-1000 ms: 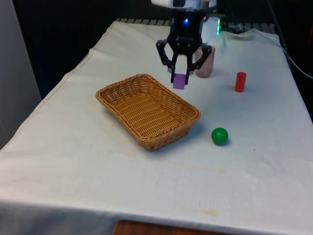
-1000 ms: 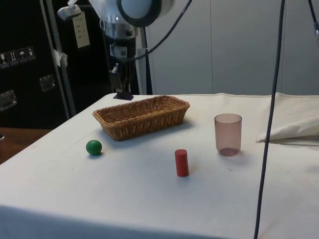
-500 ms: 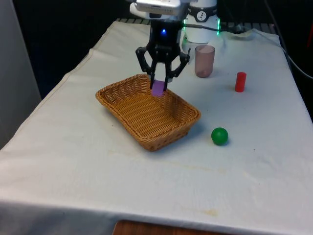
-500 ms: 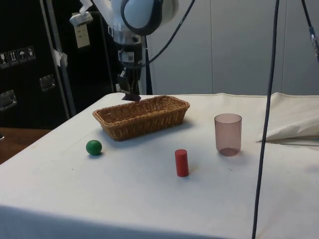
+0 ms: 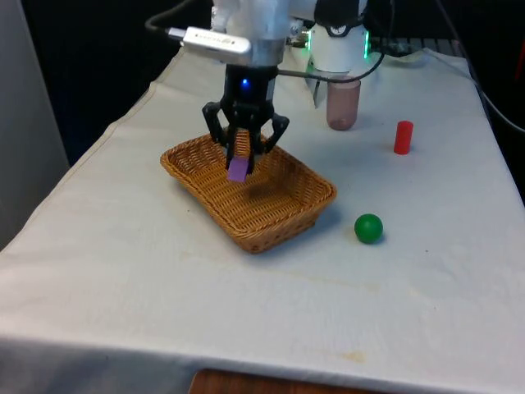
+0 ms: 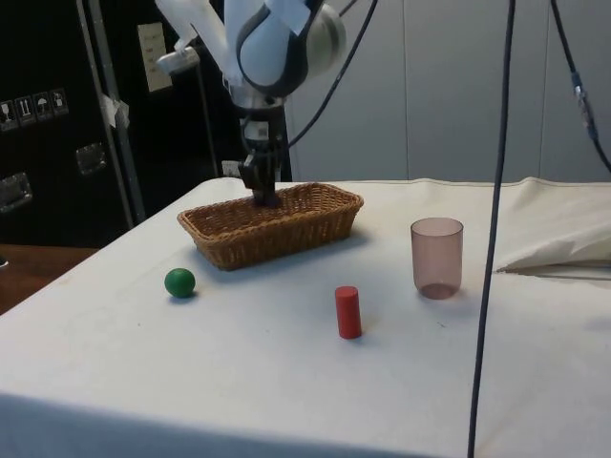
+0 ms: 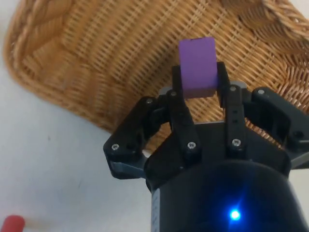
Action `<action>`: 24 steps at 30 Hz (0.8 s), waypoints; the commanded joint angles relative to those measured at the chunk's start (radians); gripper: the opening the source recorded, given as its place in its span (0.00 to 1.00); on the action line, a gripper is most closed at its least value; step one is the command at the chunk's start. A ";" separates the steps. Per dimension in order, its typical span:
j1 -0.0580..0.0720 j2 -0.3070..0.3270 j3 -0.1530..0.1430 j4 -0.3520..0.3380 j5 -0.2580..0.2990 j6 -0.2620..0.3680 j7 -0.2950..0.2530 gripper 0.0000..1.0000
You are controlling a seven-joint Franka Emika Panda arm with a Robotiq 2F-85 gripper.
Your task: Pick up the triangular block and place it into the basket.
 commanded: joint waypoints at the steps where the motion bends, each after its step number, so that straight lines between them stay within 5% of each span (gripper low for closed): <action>1: -0.018 0.018 0.012 0.009 0.025 0.014 -0.020 0.33; 6: -0.022 0.056 0.006 0.022 0.070 0.032 -0.047 0.33; 7: -0.009 0.057 -0.009 0.023 0.057 0.023 -0.036 0.33; 8: -0.023 0.062 0.007 0.022 0.079 0.037 -0.052 0.33; 10: -0.028 0.079 0.011 0.023 0.107 0.048 -0.070 0.33; 15: -0.021 0.095 0.005 0.022 0.136 0.058 -0.087 0.33; 16: -0.011 0.098 -0.008 0.023 0.126 0.050 -0.076 0.33; 17: -0.021 0.096 0.004 0.022 0.137 0.058 -0.087 0.33; 20: -0.020 0.098 0.002 0.020 0.136 0.059 -0.086 0.34; 24: -0.019 0.099 0.001 0.019 0.135 0.060 -0.085 0.56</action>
